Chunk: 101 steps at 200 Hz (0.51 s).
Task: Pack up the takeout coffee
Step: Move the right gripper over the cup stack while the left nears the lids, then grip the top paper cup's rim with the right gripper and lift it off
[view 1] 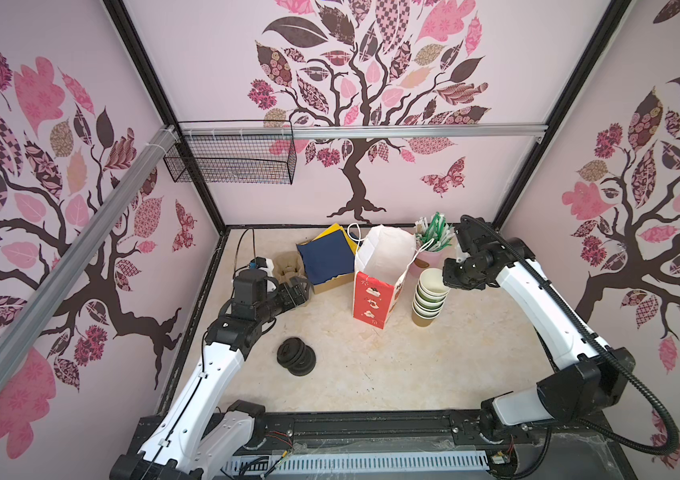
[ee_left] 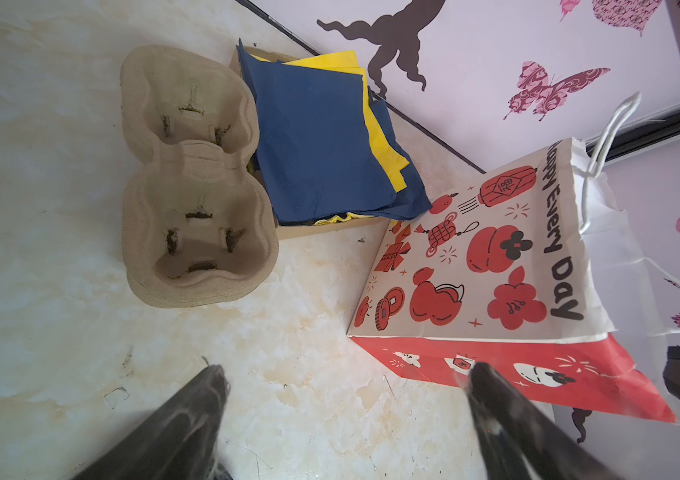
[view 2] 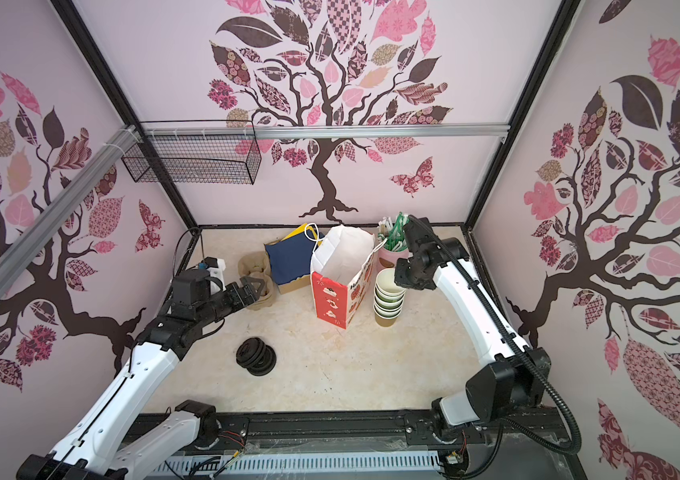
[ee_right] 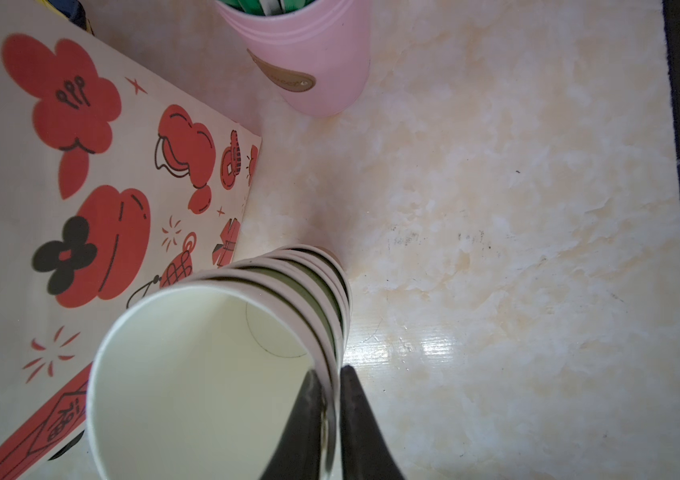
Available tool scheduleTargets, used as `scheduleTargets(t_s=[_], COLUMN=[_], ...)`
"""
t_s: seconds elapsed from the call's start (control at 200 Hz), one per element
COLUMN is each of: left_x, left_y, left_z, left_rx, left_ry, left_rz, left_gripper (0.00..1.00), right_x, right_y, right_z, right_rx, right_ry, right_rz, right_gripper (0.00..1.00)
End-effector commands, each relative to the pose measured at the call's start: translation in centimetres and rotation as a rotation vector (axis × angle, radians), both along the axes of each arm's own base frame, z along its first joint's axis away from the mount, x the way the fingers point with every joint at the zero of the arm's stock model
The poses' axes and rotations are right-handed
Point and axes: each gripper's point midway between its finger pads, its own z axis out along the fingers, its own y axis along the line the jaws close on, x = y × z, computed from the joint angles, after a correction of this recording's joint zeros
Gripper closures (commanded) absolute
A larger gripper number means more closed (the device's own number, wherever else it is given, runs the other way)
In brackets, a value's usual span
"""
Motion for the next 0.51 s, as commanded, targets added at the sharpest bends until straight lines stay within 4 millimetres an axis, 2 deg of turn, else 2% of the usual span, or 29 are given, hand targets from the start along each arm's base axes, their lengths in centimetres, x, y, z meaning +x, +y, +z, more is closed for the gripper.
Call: scheduleTargets(t_s=[0.0, 0.15, 0.395, 0.5], left_x=[0.1, 0.1, 0.1, 0.0], left_y=[0.0, 0.0, -0.4, -0.8], left_z=[0.7, 0.7, 1.3, 1.6], left_rx=[0.008, 0.006, -0.007, -0.019], left_ry=[-0.019, -0.021, -0.038, -0.042], left_rz=[0.001, 0.001, -0.023, -0.045], left_gripper=[0.06, 0.06, 0.06, 0.06], right_x=[0.0, 0.1, 0.2, 0.1], right_y=[0.2, 0.0, 0.0, 0.3], right_z=[0.0, 0.9, 3.7, 4.0], right_rx=[-0.008, -0.006, 0.035, 0.067], right_ry=[0.021, -0.007, -0.093, -0.102], right_rz=[0.008, -0.007, -0.040, -0.047], right_gripper=[0.90, 1.00, 1.00, 1.00])
